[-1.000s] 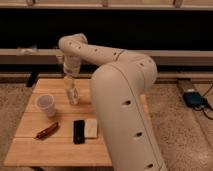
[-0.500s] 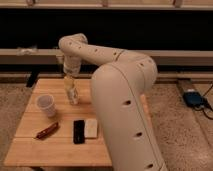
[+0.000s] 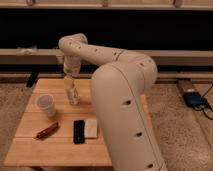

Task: Drag the pepper across the table

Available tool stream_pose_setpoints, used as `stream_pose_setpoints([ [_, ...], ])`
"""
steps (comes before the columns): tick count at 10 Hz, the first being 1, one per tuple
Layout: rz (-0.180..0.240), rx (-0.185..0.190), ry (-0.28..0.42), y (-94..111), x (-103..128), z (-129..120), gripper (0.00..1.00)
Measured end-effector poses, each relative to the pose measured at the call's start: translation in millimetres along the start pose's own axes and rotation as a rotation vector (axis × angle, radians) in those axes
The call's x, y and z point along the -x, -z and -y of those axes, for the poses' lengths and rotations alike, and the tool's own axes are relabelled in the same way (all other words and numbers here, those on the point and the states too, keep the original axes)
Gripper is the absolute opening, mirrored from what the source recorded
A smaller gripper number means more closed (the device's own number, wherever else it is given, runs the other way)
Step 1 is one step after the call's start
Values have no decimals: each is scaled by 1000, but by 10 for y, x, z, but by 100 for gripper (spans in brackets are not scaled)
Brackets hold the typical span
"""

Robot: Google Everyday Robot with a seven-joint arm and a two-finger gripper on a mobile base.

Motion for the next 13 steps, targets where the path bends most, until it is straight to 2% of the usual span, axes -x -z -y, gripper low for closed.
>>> stream_pose_setpoints([
  [5, 1, 4, -3, 11, 15, -2, 73],
  [8, 27, 53, -36, 310, 257, 87, 73],
  [10, 61, 105, -53, 572, 401, 327, 73],
  [13, 77, 114, -42, 636, 402, 745, 73],
])
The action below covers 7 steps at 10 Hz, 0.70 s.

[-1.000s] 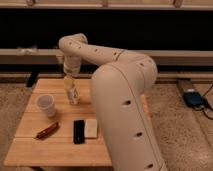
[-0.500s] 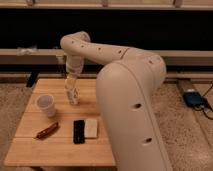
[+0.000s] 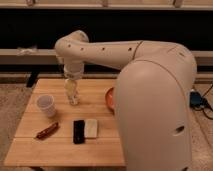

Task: Drag the pepper across the table

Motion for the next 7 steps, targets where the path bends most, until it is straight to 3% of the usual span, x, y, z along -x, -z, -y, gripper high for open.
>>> stream_pose_setpoints([
  [2, 5, -32, 69, -59, -189, 345, 73],
  [5, 30, -148, 269, -389, -495, 870, 73],
  [7, 33, -206, 348, -518, -585, 1036, 73],
])
